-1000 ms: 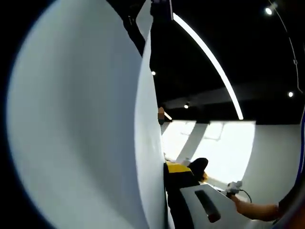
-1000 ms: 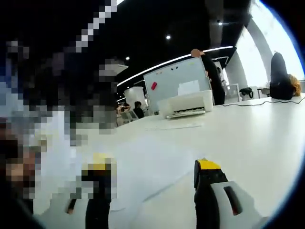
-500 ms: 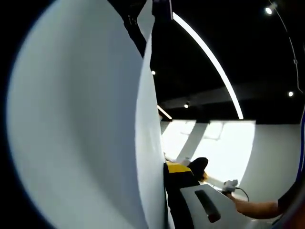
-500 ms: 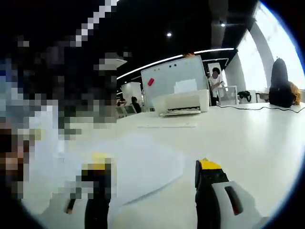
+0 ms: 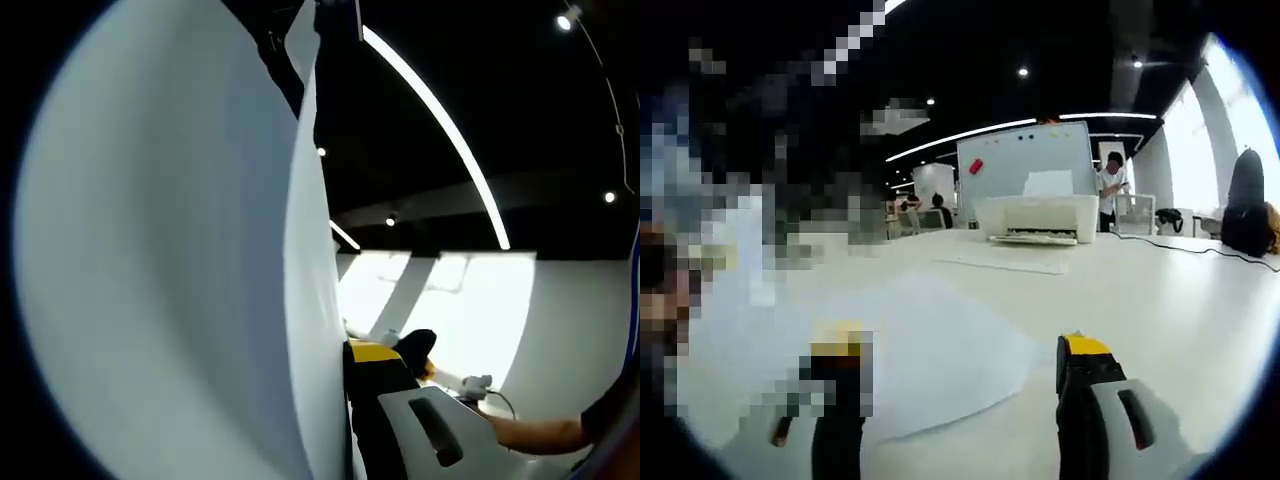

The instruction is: Organize the stack of printing papers by aligning and flattening the scattered papers on the table

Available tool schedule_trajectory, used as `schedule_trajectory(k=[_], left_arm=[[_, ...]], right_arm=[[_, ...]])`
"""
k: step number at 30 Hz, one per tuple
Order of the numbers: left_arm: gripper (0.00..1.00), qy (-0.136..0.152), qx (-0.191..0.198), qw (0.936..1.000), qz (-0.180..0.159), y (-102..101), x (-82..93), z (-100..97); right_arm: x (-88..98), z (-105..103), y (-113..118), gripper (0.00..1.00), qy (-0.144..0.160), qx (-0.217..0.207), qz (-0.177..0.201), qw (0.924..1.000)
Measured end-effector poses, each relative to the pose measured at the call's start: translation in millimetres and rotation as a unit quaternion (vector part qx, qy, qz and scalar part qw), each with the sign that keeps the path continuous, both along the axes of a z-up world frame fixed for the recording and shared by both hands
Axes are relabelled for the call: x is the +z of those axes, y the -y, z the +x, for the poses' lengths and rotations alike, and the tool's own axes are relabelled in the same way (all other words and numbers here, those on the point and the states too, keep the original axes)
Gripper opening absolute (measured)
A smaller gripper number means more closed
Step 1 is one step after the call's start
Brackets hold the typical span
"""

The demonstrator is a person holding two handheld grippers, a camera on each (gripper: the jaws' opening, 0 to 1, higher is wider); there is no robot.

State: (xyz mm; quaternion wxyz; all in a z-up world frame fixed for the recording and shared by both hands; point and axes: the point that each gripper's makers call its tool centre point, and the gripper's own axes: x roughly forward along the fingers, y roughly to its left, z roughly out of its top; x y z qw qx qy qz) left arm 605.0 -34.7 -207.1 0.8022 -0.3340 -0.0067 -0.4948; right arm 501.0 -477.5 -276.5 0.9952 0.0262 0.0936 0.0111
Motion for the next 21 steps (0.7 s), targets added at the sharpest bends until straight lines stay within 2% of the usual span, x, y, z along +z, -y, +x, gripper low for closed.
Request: schedule_trajectory(k=[3,17,21], left_arm=[[0.06,0.0,0.0,1.0,0.001,0.1,-0.2,0.1],[0.06,0.001,0.0,1.0,0.0,-0.2,0.1,0.7],[0.06,0.0,0.0,1.0,0.001,0.2,-0.4,1.4]], right_arm=[[-13.7,4.8,10.8,0.73,-0.037,-0.008,-0.026,0.9989],[-18.5,9.3,-2.6,0.8,-0.04,0.02,-0.022,0.9987],[-21.3,13.3,0.8,0.85,-0.048,0.016,-0.02,0.9985]])
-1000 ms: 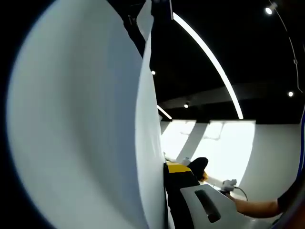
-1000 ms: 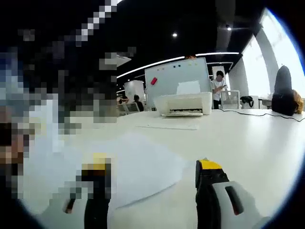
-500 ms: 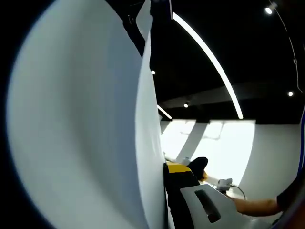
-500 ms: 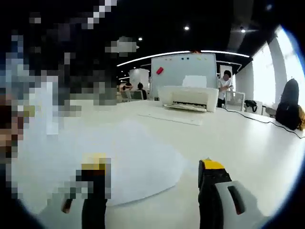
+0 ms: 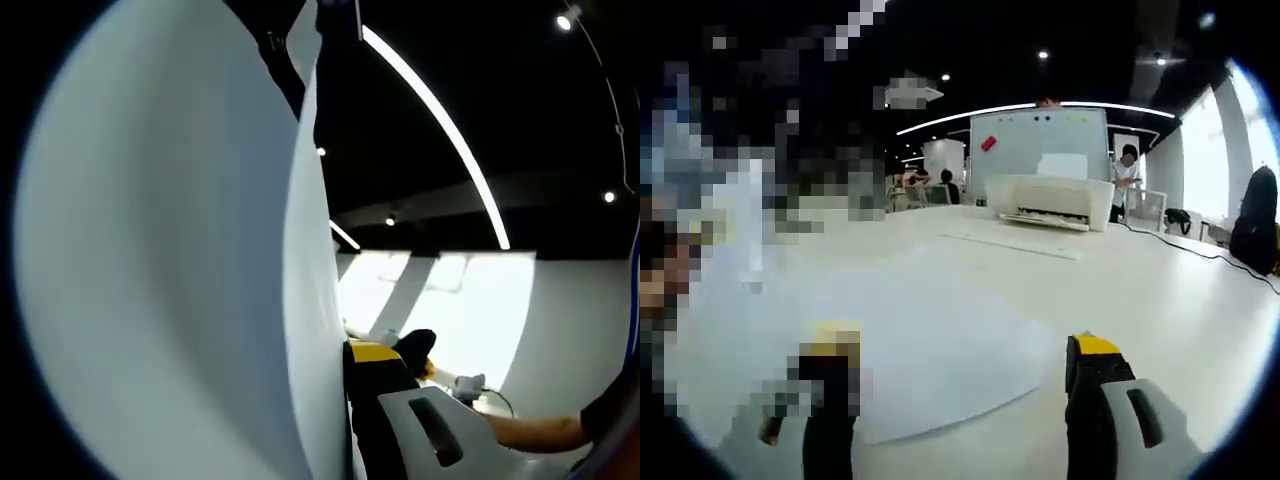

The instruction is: Organize the stack of printing papers by aligning and flattening the scattered papers on the table

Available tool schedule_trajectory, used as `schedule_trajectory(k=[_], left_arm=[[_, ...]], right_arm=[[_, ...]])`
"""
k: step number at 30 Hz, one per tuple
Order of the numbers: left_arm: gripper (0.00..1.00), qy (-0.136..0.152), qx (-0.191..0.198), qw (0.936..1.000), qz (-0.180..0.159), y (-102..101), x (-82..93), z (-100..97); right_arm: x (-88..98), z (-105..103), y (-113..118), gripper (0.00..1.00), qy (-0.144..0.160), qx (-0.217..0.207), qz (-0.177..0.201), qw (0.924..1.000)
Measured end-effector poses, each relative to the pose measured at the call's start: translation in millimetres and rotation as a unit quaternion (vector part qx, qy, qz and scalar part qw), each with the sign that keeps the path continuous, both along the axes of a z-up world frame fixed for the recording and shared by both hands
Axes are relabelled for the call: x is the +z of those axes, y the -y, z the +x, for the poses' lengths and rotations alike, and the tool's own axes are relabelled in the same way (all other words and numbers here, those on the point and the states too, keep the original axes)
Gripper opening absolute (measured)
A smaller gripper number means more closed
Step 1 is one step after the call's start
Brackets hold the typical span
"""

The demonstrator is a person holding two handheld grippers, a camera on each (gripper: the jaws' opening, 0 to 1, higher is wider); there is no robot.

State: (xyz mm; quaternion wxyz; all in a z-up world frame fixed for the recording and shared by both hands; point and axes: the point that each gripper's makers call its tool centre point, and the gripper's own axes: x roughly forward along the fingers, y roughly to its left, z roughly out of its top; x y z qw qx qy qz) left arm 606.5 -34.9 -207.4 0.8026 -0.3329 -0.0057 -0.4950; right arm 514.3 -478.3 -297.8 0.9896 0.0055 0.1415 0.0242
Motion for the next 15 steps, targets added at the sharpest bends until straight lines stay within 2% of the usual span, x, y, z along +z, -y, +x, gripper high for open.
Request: schedule_trajectory(k=[2,9,10,11,12,15], left_arm=[[0.06,0.0,-0.001,1.0,0.002,0.7,-0.4,0.0],[0.06,0.0,0.0,1.0,0.003,0.2,-0.9,0.7],[0.06,0.0,0.0,1.0,0.003,0.2,-1.1,0.8],[0.06,0.0,0.0,1.0,0.004,0.5,-1.3,0.8],[0.06,0.0,0.0,1.0,0.005,0.7,-1.4,0.7],[0.06,0.0,0.0,1.0,0.006,0.8,-1.4,0.7]], right_arm=[[0.3,2.8,2.9,0.86,0.002,-0.001,0.013,0.9999],[-11.2,10.4,14.3,0.85,-0.026,-0.017,0.004,0.9995],[-13.6,10.8,15.2,0.83,-0.032,-0.02,0.002,0.9993],[-21.7,7.0,14.9,0.81,-0.057,-0.022,0.001,0.9982],[-17.8,9.2,18.6,0.8,-0.042,-0.025,-0.002,0.9988],[-15.2,5.4,21.3,0.78,-0.036,-0.021,-0.009,0.9991]])
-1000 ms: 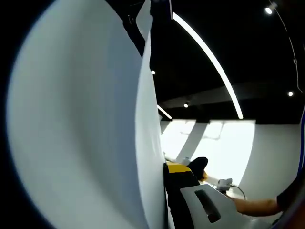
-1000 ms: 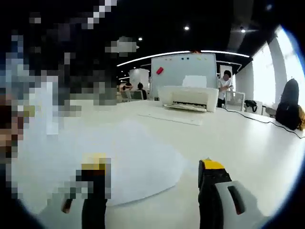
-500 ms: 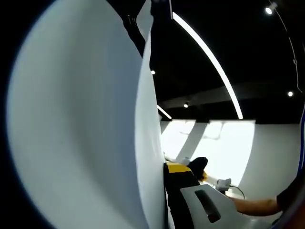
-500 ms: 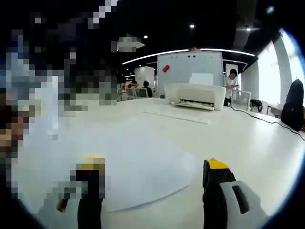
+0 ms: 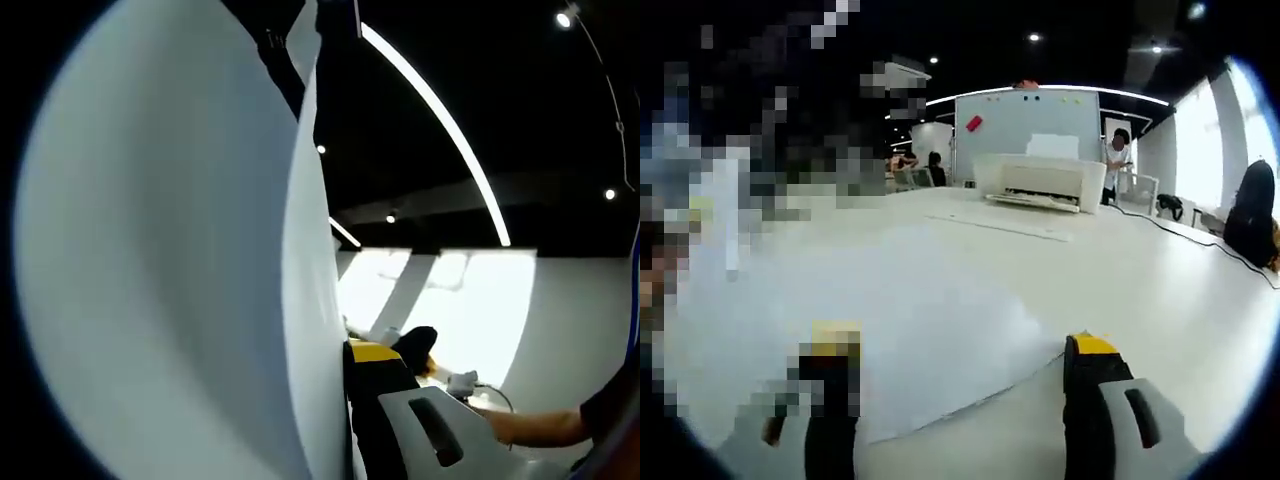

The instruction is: Organize the stack of printing papers by aligning and flattening the scattered papers on the table

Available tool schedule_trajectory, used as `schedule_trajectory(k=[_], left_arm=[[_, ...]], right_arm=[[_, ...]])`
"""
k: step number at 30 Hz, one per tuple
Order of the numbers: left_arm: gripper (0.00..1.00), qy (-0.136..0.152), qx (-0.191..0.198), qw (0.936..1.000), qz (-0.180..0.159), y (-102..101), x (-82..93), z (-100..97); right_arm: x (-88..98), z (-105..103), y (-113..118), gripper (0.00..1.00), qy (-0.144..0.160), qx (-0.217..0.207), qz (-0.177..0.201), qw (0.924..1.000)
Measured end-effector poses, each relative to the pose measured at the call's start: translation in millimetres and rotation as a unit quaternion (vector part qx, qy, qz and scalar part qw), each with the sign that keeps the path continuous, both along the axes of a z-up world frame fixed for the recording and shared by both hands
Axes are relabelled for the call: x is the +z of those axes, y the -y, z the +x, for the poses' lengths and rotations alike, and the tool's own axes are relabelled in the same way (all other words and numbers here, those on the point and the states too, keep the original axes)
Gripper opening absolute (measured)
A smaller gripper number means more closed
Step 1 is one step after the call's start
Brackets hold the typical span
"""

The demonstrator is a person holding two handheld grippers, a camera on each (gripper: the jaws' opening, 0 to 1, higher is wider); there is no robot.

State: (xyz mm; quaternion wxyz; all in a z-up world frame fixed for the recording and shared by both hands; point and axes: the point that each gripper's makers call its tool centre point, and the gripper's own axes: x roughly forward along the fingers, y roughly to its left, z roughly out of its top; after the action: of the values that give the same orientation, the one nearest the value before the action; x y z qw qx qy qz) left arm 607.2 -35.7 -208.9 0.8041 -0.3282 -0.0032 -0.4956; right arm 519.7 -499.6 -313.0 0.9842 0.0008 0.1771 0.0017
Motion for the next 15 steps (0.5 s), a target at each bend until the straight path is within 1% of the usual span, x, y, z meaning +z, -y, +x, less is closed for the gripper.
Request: schedule_trajectory(k=[5,9,15], left_arm=[[0.06,0.001,0.0,1.0,0.0,-0.4,0.4,-0.9],[0.06,0.002,0.001,1.0,0.0,-0.4,0.6,-1.4],[0.06,0.002,0.001,1.0,0.001,-0.2,0.5,-1.6]], right_arm=[[0.4,-2.6,-6.5,0.63,0.002,0.009,-0.001,1.0],[-0.7,-2.6,-11.9,0.46,0.001,0.016,0.002,0.9999],[0.0,1.9,-16.7,0.38,0.003,0.031,-0.001,0.9995]])
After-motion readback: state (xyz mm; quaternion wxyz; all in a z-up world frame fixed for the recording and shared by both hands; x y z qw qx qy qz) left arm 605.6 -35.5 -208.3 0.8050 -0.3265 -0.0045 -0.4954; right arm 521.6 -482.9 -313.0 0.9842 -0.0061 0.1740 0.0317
